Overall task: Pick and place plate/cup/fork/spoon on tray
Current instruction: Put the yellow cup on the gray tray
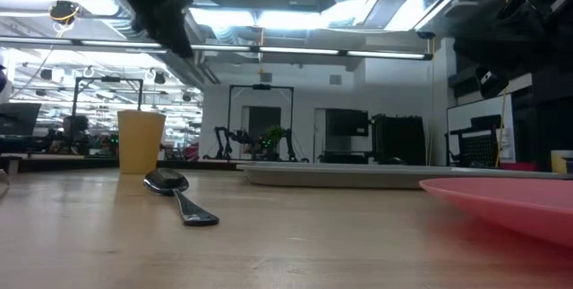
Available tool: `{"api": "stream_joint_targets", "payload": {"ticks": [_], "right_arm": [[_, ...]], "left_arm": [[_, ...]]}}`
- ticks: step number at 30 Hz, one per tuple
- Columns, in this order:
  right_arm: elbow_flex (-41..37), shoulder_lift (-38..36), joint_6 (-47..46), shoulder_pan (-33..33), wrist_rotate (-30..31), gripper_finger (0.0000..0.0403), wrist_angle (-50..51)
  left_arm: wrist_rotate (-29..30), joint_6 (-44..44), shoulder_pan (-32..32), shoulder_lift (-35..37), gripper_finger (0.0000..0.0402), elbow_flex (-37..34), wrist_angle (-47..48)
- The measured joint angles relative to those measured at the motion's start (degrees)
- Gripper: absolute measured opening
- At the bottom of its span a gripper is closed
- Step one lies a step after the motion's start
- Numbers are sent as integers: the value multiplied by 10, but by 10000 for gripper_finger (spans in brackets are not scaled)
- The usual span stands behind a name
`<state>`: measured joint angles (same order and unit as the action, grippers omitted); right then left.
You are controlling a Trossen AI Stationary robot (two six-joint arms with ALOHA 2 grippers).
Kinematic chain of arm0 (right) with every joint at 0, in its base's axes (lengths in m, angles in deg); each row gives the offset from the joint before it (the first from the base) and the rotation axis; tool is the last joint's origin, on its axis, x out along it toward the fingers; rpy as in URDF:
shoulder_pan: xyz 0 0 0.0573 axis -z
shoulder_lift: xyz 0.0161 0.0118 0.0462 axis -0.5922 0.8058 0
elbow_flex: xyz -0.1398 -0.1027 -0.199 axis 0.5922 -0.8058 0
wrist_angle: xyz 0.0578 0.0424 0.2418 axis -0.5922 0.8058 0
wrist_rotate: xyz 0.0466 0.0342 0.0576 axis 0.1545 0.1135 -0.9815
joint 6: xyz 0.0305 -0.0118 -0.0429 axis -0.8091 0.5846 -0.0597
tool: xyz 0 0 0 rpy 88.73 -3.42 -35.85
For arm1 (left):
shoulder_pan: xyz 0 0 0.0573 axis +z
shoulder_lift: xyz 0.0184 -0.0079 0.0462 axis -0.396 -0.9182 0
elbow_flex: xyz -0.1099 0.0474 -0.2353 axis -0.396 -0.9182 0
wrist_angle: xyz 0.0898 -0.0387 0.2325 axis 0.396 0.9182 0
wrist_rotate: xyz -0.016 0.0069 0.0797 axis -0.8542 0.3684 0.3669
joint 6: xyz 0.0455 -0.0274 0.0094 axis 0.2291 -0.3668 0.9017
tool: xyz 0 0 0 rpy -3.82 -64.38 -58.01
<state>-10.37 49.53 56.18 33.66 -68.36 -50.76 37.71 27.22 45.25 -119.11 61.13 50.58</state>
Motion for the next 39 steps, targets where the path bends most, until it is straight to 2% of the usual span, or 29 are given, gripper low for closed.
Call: {"api": "stream_joint_targets", "payload": {"ticks": [6,10,17,22,24,29,35,39], "right_arm": [[0,0,0,0,0,86,0],[0,0,2,0,0,86,0],[0,0,2,0,0,86,0],[0,0,2,0,0,86,0],[0,0,2,0,0,86,0],[0,0,2,0,0,86,0],[0,0,2,0,0,86,0],[0,0,2,0,0,86,0]], "left_arm": [[-68,1,91,-40,94,0,21],[-114,1,130,-52,94,0,32],[-140,51,141,-50,94,0,31],[-140,146,141,-51,94,0,42],[-142,155,141,-50,94,0,66],[-161,114,140,-50,94,0,114],[-161,59,127,-62,94,0,125],[-144,-22,108,-77,94,0,127]]}}
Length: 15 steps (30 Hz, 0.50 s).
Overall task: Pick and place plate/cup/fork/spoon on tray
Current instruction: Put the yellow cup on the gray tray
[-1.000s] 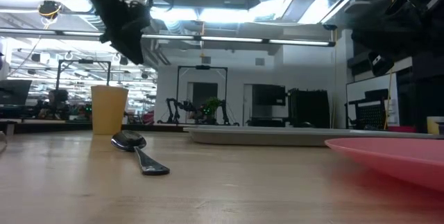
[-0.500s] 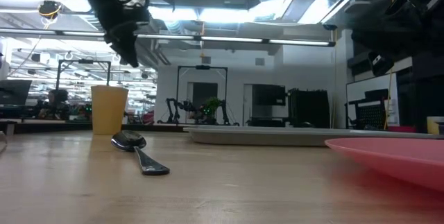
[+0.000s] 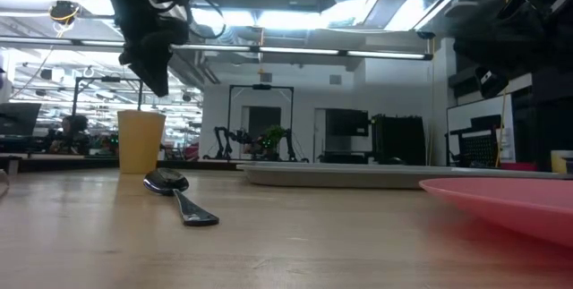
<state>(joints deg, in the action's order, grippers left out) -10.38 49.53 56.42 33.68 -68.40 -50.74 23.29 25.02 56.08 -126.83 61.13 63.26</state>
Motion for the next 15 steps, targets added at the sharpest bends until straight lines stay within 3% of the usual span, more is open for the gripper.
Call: {"api": "stream_joint_targets", "payload": {"ticks": [3,15], "right_arm": [[0,0,0,0,0,86,0],[0,0,0,0,0,86,0]], "left_arm": [[49,-77,-27,-20,94,0,5],[122,-155,-101,-65,94,0,7]]}}
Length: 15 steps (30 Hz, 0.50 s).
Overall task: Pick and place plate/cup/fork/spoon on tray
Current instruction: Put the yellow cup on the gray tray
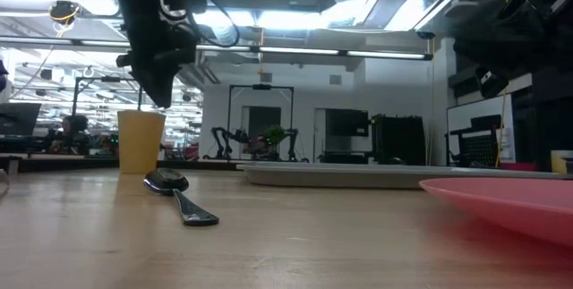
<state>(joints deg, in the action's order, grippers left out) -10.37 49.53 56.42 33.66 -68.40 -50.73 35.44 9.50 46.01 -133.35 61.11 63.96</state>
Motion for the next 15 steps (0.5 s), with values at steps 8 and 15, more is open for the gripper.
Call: {"api": "stream_joint_targets", "payload": {"ticks": [8,15], "right_arm": [[0,0,0,0,0,86,0],[0,0,0,0,0,86,0]], "left_arm": [[18,-41,-11,-26,94,0,31],[-1,-42,-11,-59,94,0,30]]}}
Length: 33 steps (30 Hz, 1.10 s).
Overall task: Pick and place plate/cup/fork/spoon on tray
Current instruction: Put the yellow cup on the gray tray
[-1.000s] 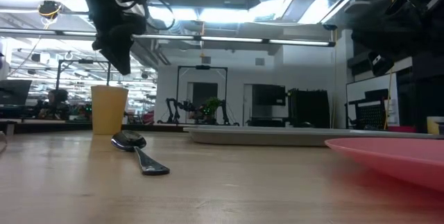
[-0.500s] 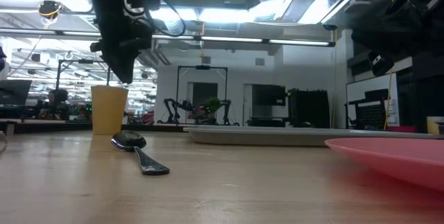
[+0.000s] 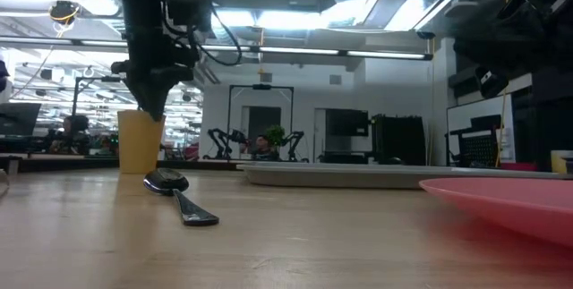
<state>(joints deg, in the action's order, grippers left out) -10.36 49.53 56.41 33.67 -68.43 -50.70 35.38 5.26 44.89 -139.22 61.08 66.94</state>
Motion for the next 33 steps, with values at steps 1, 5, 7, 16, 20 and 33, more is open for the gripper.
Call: {"api": "stream_joint_targets", "payload": {"ticks": [1,5,7,16,20,33], "right_arm": [[0,0,0,0,0,86,0],[0,0,0,0,0,86,0],[0,0,0,0,0,86,0],[0,0,-2,0,0,86,0],[0,0,-1,0,0,86,0],[0,0,-1,0,0,86,0]], "left_arm": [[-8,0,0,-7,94,0,1],[-12,3,0,-34,94,0,0],[-19,11,0,-44,89,0,0],[-58,31,0,-50,7,0,-5],[-85,47,-4,-50,3,32,1],[-42,138,-75,-83,1,292,-57]]}}
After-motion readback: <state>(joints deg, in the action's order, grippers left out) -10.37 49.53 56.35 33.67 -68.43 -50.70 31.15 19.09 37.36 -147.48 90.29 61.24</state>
